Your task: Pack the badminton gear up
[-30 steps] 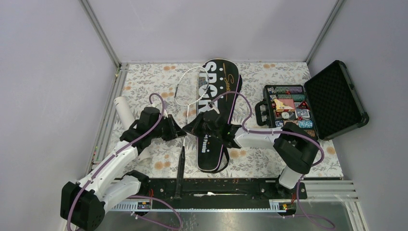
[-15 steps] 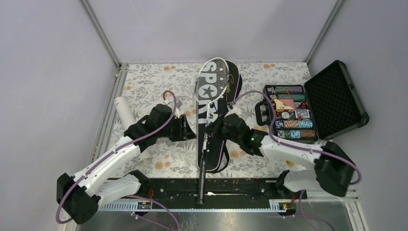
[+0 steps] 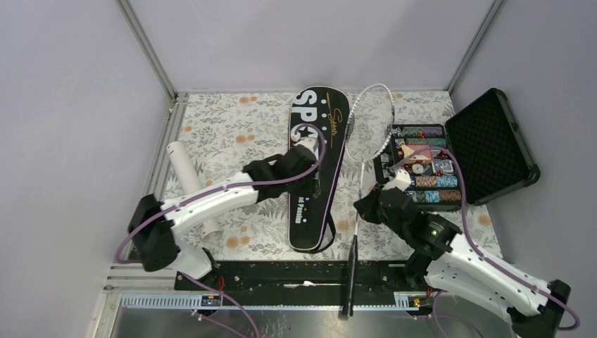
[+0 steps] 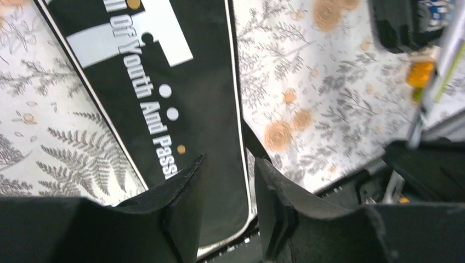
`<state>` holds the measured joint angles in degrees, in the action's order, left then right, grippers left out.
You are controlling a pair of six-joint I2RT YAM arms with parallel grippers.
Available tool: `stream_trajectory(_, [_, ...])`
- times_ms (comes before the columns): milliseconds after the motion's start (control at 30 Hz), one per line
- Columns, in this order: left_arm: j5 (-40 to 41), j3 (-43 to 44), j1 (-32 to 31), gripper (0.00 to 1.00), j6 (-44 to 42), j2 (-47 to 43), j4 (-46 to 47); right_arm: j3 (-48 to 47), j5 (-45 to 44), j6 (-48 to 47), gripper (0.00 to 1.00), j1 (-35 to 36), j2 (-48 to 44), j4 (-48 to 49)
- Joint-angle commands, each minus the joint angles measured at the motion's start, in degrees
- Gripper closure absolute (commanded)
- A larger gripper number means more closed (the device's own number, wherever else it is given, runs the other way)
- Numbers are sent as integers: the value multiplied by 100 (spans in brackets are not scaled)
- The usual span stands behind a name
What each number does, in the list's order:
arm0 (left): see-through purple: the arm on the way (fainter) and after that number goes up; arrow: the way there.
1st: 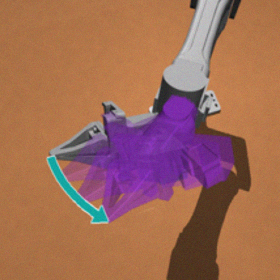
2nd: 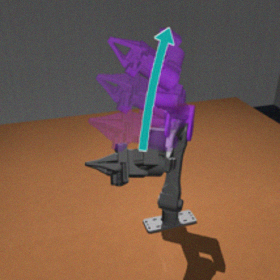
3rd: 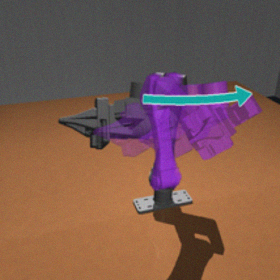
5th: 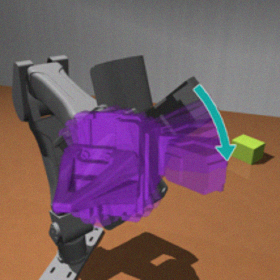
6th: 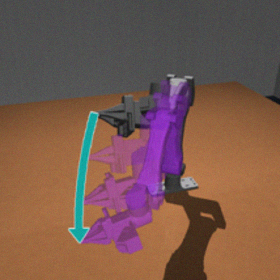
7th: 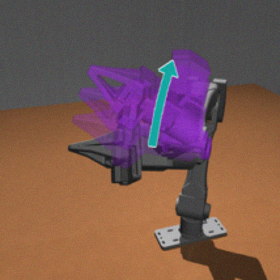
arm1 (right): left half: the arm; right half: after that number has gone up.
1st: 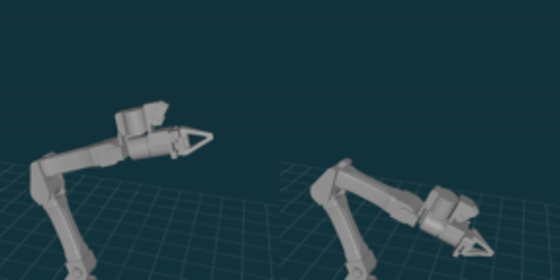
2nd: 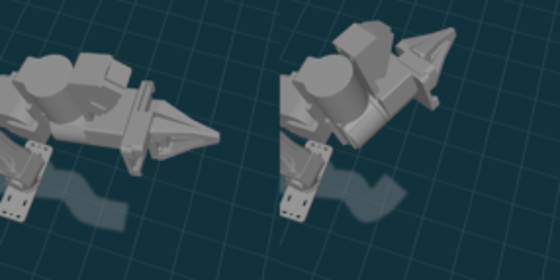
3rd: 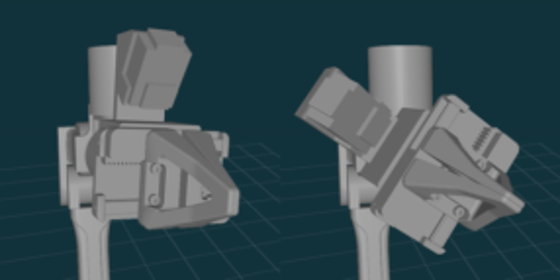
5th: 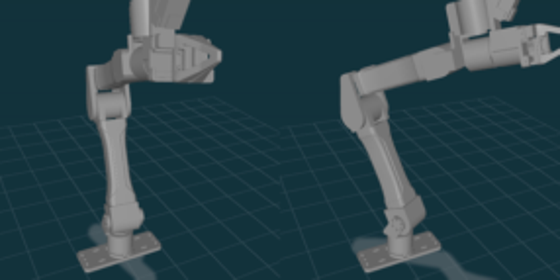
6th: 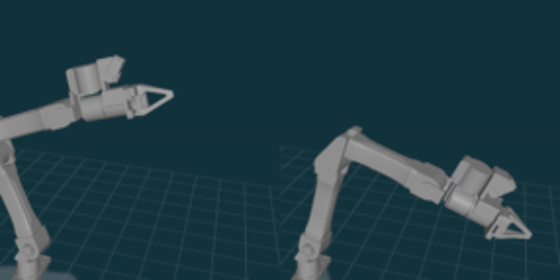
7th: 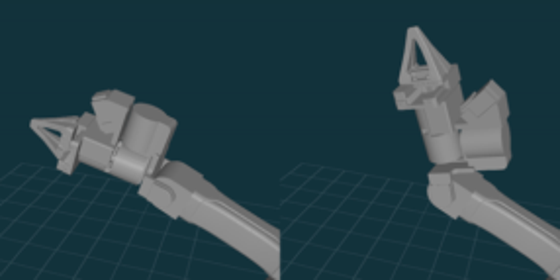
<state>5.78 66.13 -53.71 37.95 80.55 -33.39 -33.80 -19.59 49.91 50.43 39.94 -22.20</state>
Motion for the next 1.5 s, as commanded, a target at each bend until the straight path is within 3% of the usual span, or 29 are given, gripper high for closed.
stream_trajectory(0, [1130,815,-324,59,-198,963,289,128,-547,-18,100,-43,-742,-1230])
stream_trajectory(300, [1036,1805,-429,57,-144,2661,422,-1,-849,109,100,-43,-1813,-2139])
stream_trajectory(633, [1036,1851,-423,55,-136,3402,544,-82,-868,36,100,-43,-2194,-2228])
stream_trajectory(767, [1189,1790,-421,71,-43,3489,519,-215,-673,49,100,-45,-2158,-2186])
stream_trajectory(867, [1425,1652,-421,99,22,3394,538,-193,-576,94,100,-43,-2175,-2091])
stream_trajectory(1133, [1408,495,-412,100,327,2137,1417,243,418,546,100,-43,-2023,-1342])
stream_trajectory(1467, [1504,-462,-412,100,595,889,1697,1027,1003,1015,100,-41,-1268,-477])
